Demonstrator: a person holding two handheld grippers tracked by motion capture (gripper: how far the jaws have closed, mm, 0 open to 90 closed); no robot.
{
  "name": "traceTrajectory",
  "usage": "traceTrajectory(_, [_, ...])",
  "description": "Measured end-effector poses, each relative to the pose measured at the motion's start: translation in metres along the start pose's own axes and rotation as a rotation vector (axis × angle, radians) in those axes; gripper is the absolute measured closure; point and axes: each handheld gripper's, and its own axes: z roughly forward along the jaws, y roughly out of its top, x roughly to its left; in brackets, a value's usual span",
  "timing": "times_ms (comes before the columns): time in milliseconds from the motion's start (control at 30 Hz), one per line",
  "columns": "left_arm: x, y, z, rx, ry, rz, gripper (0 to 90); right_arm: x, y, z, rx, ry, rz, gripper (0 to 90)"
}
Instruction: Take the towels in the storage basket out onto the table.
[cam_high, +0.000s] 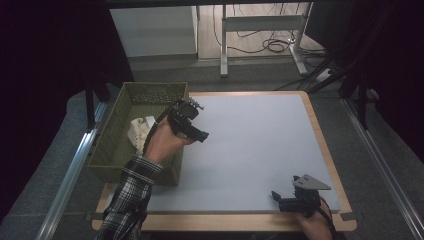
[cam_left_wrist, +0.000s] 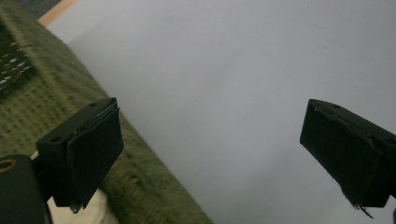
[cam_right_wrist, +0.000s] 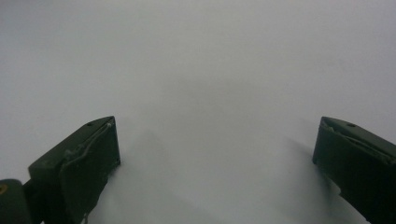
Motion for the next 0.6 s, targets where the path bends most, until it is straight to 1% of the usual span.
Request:
traceTrajectory(67, [0.007, 0.000, -0.006, 0.002, 0.009, -0.013, 5.9, 0.000, 0.000, 0.000, 0.000, 0.000, 0.000, 0.5])
traceTrajectory(100, [0.007, 0.000, -0.006, 0.002, 0.009, -0.013, 5.9, 0.000, 0.000, 0.000, 0.000, 0.000, 0.000, 0.5])
traceTrajectory(133, [0.015, 0.000, -0.012, 0.000, 0.022, -0.029, 5.9, 0.000, 0.000, 0.000, 0.000, 0.000, 0.000, 0.5])
traceTrajectory(267, [0.031, -0.004, -0.022, 0.006, 0.050, -0.061, 5.9, 0.000, 0.000, 0.000, 0.000, 0.000, 0.001, 0.5])
traceTrajectory(300, [0.031, -0.004, -0.022, 0.006, 0.050, -0.061, 5.9, 0.000, 0.000, 0.000, 0.000, 0.000, 0.001, 0.5])
traceTrajectory(333, [0.040, -0.009, -0.025, 0.010, 0.061, -0.085, 5.8, 0.000, 0.000, 0.000, 0.000, 0.000, 0.000, 0.5])
traceTrajectory(367, [0.040, -0.009, -0.025, 0.010, 0.061, -0.085, 5.7, 0.000, 0.000, 0.000, 0.000, 0.000, 0.000, 0.5])
traceTrajectory(400, [0.051, -0.016, -0.027, 0.025, 0.073, -0.111, 5.5, 0.000, 0.000, 0.000, 0.000, 0.000, 0.000, 0.5])
traceTrajectory(433, [0.055, -0.019, -0.027, 0.032, 0.074, -0.122, 5.3, 0.000, 0.000, 0.000, 0.000, 0.000, -0.001, 0.5])
traceTrajectory(467, [0.059, -0.021, -0.027, 0.036, 0.074, -0.129, 5.2, 0.000, 0.000, 0.000, 0.000, 0.000, -0.001, 0.5])
traceTrajectory(500, [0.059, -0.021, -0.027, 0.036, 0.074, -0.129, 4.3, 0.000, 0.000, 0.000, 0.000, 0.000, -0.001, 0.5])
traceTrajectory(533, [0.068, -0.028, -0.026, 0.048, 0.067, -0.153, 3.4, 0.000, 0.000, 0.000, 0.000, 0.000, 0.000, 0.4])
traceTrajectory(567, [0.068, -0.028, -0.026, 0.048, 0.067, -0.153, 3.4, 0.000, 0.000, 0.000, 0.000, 0.000, 0.000, 0.4])
traceTrajectory(600, [0.077, -0.035, -0.024, 0.058, 0.080, -0.180, 3.6, 0.000, 0.000, 0.000, 0.000, 0.000, 0.000, 0.5])
